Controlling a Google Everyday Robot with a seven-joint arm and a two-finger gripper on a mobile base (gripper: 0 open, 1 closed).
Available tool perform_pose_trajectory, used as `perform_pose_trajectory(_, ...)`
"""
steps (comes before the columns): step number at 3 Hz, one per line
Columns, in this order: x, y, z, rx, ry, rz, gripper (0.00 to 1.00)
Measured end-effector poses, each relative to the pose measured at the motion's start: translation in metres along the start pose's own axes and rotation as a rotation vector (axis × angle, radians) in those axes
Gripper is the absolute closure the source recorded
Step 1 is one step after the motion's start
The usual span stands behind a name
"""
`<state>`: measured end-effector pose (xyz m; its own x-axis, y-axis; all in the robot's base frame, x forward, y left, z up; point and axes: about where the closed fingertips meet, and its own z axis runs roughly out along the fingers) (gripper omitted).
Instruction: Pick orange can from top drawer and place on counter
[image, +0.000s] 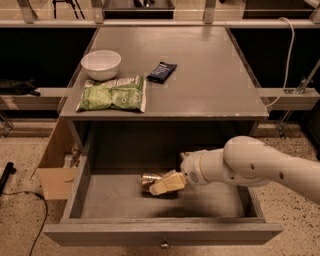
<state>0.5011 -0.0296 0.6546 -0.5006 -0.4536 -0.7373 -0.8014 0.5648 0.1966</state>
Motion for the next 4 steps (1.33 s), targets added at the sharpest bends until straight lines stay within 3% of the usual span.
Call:
perform_pose_trajectory(1,0.0301,0.0014,0.0257,0.001,0.043,0.027,0.00)
perform_pose_trajectory(2,0.0301,0.0014,0.0257,0.001,0.043,0.027,0.00)
perform_pose_trajectory(4,0.0301,0.0014,0.0257,0.001,0.043,0.027,0.41)
